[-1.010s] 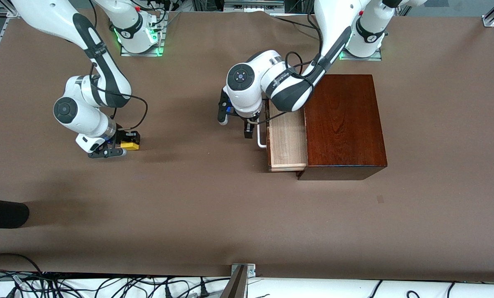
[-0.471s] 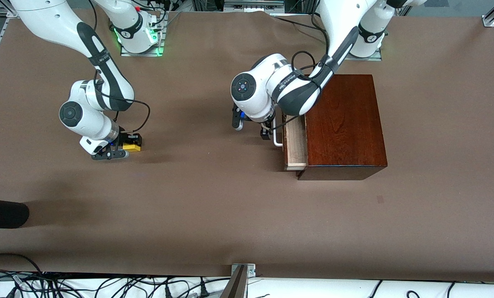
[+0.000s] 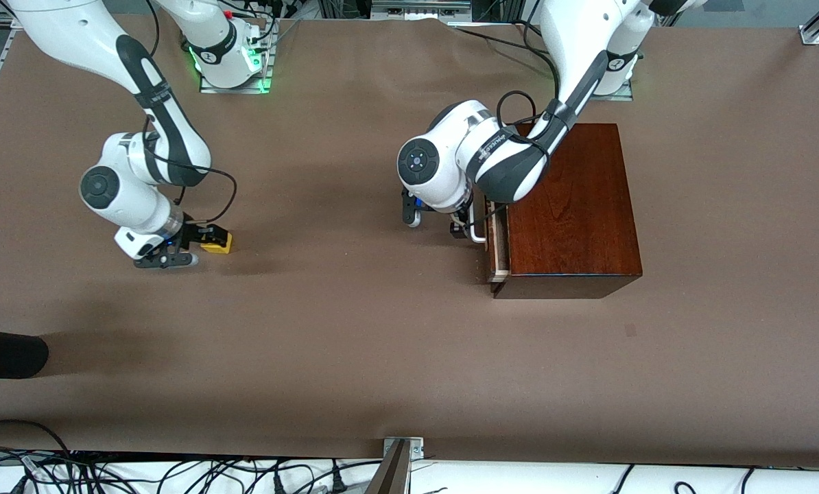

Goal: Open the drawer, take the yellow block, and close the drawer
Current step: 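Push the drawer shut into the box with the left gripper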

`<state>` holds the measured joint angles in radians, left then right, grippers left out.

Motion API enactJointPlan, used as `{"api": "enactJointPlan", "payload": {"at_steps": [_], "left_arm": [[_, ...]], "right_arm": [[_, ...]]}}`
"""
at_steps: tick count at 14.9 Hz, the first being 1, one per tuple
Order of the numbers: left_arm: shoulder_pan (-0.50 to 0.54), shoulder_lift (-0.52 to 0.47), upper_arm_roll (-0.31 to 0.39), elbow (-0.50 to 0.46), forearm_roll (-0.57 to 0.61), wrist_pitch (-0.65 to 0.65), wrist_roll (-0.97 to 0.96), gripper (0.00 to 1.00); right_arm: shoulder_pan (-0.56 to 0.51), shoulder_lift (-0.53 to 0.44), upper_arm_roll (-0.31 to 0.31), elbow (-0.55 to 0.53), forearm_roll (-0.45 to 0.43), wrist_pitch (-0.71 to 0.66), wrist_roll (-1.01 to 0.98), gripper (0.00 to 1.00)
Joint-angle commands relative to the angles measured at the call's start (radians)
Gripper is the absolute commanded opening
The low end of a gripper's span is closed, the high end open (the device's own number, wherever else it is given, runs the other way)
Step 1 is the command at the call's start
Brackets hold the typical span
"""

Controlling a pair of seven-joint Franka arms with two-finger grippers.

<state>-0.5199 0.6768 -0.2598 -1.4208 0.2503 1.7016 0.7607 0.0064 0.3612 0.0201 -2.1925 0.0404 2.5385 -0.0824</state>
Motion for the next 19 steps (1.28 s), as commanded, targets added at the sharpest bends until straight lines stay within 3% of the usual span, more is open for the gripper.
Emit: {"api": "enactJointPlan", "payload": {"at_steps": [1,3,9,14,16,19], "left_arm": [[0.027,-0.019,0.007,-0.017,0.046,-0.019,0.028,1.0],[0.041,-0.017,0.007,-0.018,0.063,-0.025,0.028,1.0],[0.043,-0.019,0.007,-0.017,0.063,-0.036,0.026,1.0],[0.047,-0.103,-0.007,0.005,0.029,-0.02,0.009,1.0],[0.044,-0.118,-0.006,0.046,-0.069,-0.019,0.0,1.0],[0.044,-0.121,-0.007,0.124,-0.088,-0.023,-0.098,1.0]], "right_arm": [[-0.016,-0.158,0.004,-0.009,-0.016,-0.124,-0.01,1.0],[-0.016,-0.227,0.008,0.022,-0.017,-0.176,-0.008,1.0],[-0.014,-0.332,0.038,0.295,-0.014,-0.571,-0.005,1.0],[-0.014,-0.349,0.041,0.526,-0.013,-0.867,-0.007,1.0],[-0.009,-0.347,0.041,0.591,-0.014,-0.941,-0.01,1.0],[0.111,-0.346,-0.02,0.639,-0.02,-0.997,-0.005,1.0]]}}
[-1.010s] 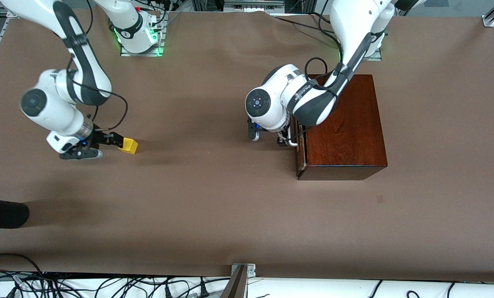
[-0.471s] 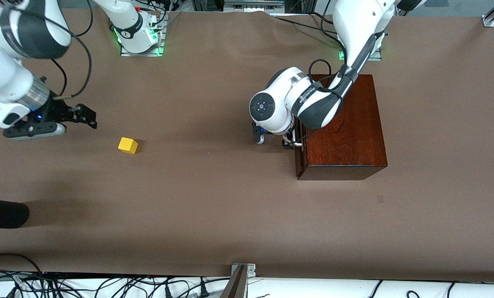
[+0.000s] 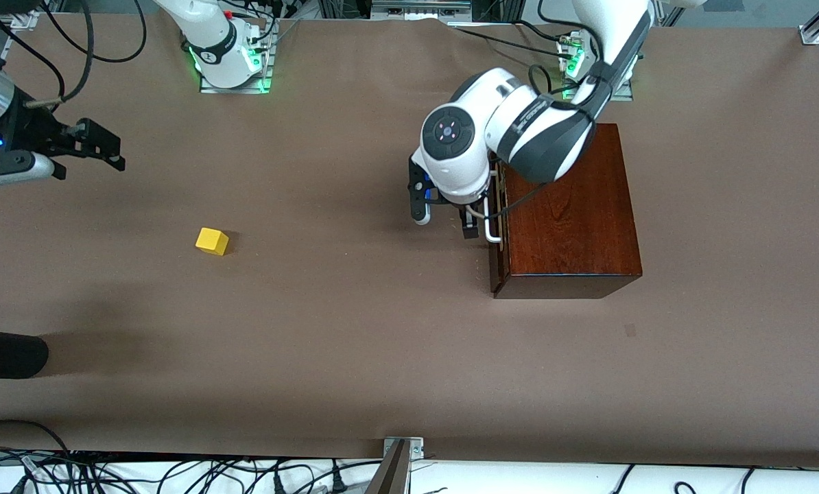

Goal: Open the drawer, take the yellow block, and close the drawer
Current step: 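Push the drawer shut into the box with the left gripper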

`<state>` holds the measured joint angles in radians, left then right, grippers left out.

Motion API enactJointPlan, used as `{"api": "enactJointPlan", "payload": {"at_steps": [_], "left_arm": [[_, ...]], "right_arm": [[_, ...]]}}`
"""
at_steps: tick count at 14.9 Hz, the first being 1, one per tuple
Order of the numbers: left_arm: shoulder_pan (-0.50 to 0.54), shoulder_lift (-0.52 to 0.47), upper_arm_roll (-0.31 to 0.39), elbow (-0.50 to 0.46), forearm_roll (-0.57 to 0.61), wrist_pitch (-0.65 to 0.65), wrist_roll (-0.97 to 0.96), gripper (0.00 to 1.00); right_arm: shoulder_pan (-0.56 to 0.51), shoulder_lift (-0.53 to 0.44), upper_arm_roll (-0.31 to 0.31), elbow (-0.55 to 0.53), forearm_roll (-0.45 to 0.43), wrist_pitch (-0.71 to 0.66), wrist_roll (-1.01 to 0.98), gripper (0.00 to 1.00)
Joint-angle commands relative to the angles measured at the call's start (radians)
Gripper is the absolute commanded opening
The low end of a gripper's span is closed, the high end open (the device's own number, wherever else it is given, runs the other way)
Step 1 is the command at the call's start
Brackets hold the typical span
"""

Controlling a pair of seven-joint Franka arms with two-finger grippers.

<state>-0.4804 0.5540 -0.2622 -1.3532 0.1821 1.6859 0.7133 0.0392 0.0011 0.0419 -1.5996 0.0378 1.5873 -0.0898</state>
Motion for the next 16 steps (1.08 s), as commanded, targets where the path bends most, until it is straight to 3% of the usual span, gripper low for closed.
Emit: {"api": "enactJointPlan", "payload": {"at_steps": [1,5,10,12,16], "left_arm": [[0.006,-0.002,0.001,0.087,-0.012,-0.018,-0.058,1.0],[0.042,-0.058,0.093,0.123,-0.01,-0.136,-0.061,1.0],[0.078,-0.095,0.247,0.256,-0.019,-0.265,-0.12,1.0],[0.163,-0.147,0.248,0.214,-0.062,-0.258,-0.156,1.0],[0.285,-0.372,0.248,-0.06,-0.078,-0.119,-0.26,1.0]], "right_arm": [[0.077,0.022,-0.042,0.046,-0.016,-0.046,0.001,1.0],[0.065,0.016,-0.034,0.032,-0.012,-0.049,-0.01,1.0],[0.062,0.007,-0.036,0.017,-0.009,-0.049,-0.01,1.0],[0.062,0.008,-0.043,0.017,-0.009,-0.052,-0.01,1.0],[0.062,0.016,-0.057,0.018,-0.016,-0.05,-0.013,1.0]]}}
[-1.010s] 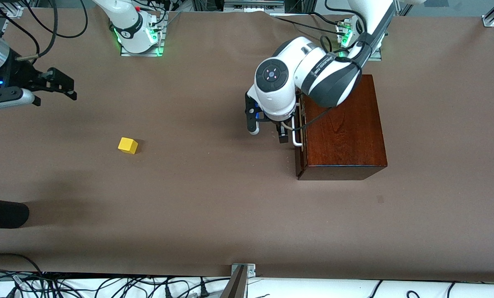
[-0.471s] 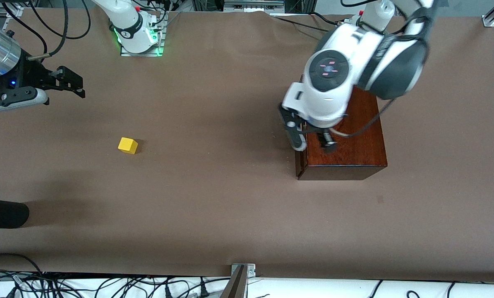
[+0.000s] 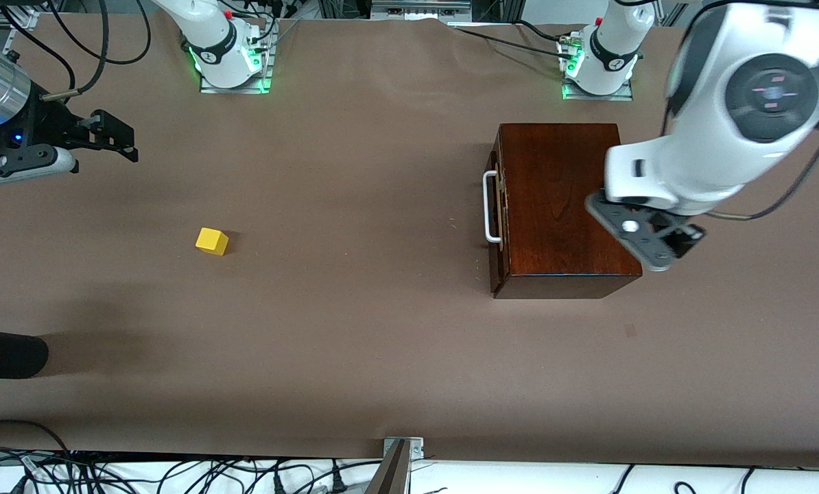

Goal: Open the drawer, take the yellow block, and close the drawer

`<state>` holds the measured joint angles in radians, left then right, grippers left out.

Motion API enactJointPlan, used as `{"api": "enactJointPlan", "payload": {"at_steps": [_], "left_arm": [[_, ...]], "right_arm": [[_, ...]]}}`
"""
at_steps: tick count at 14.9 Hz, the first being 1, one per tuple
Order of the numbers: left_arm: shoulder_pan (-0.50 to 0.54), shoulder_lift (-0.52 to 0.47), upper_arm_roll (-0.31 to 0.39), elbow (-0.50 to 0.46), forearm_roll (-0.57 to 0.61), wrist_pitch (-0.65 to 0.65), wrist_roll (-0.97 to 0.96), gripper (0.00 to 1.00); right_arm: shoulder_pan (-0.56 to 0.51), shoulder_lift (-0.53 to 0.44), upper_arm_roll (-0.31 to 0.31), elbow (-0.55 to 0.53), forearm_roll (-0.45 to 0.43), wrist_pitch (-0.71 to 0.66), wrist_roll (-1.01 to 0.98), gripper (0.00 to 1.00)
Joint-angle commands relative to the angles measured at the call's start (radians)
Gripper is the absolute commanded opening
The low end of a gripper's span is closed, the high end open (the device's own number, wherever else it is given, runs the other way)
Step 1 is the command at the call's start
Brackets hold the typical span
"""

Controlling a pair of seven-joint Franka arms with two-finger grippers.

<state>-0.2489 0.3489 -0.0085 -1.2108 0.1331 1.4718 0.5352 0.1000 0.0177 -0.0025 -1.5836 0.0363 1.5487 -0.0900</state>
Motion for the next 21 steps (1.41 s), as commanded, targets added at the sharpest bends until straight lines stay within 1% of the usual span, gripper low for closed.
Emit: {"api": "enactJointPlan", "payload": {"at_steps": [1,4,5,6,10,13,15,19,21], "left_arm": [[0.08,-0.206,-0.005,-0.246,-0.047,0.14,-0.154,1.0],[0.146,-0.336,-0.005,-0.399,-0.136,0.221,-0.381,1.0],[0.164,-0.375,-0.005,-0.442,-0.151,0.232,-0.429,1.0],[0.181,-0.392,-0.004,-0.464,-0.151,0.232,-0.452,1.0],[0.192,-0.401,0.005,-0.478,-0.138,0.223,-0.446,1.0],[0.192,-0.404,0.007,-0.5,-0.138,0.22,-0.449,1.0],[0.192,-0.404,0.007,-0.503,-0.138,0.212,-0.451,1.0],[0.192,-0.404,0.007,-0.506,-0.124,0.219,-0.449,1.0],[0.189,-0.406,0.005,-0.507,-0.105,0.194,-0.451,1.0]], "right_arm": [[0.003,-0.001,-0.013,0.004,-0.015,-0.012,-0.013,1.0],[0.001,0.002,-0.016,0.011,-0.016,-0.001,-0.011,1.0],[0.0,0.004,-0.016,0.02,-0.015,-0.001,-0.011,1.0],[0.0,0.008,-0.016,0.034,-0.019,-0.002,-0.007,1.0],[0.0,0.031,-0.016,0.042,-0.052,0.002,-0.005,1.0],[-0.003,0.033,-0.024,0.092,-0.052,0.004,-0.004,1.0],[0.003,0.034,-0.022,0.094,-0.068,0.005,0.001,1.0],[0.001,0.033,-0.022,0.093,-0.062,0.002,0.006,1.0],[0.001,0.033,-0.024,0.093,-0.062,-0.005,0.006,1.0]]}}
